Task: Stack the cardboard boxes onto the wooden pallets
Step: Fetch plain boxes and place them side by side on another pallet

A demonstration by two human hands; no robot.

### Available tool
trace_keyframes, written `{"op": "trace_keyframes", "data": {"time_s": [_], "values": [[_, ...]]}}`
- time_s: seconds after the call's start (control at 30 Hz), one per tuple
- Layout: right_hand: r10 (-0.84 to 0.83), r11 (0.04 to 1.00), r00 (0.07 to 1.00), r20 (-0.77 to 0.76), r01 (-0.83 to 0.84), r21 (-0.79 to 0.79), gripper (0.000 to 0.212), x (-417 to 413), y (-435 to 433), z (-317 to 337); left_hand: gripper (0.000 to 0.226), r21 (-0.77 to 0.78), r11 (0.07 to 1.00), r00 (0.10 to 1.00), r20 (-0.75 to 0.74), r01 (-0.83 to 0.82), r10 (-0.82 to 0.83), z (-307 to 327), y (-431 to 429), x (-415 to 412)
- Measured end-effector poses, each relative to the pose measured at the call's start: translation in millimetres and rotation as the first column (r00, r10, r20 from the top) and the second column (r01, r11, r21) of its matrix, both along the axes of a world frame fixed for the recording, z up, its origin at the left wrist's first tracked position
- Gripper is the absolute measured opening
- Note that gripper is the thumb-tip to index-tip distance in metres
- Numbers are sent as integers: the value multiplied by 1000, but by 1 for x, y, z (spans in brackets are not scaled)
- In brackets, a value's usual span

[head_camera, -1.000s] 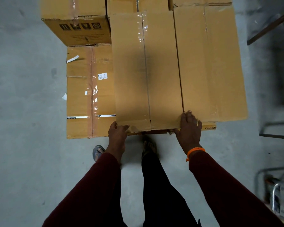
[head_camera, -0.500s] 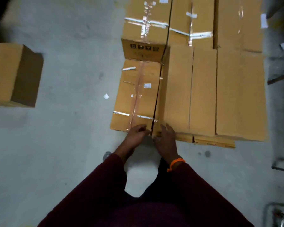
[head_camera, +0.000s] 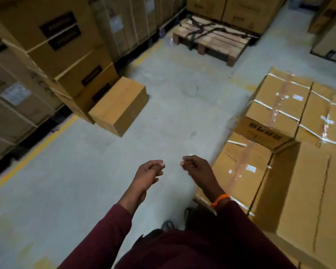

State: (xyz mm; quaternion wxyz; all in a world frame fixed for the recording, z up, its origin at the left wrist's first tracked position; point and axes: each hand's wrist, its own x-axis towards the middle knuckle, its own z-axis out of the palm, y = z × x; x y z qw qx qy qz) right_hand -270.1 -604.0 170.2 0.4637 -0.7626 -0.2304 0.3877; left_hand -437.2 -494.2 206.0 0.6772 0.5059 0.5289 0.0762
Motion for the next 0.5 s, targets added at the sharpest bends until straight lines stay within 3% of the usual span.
{"op": "trace_keyframes", "data": {"time_s": [0.27, 0.5], "values": [[12, 1000, 983, -181, -16, -23, 16, -8, 152, -11, 15, -50, 983, 983, 19, -179, 181, -8, 127, -12], [44, 999, 983, -178, -43, 6, 13, 10, 364, -27, 13, -2, 977, 977, -41, -211, 211, -12, 313, 1]]}}
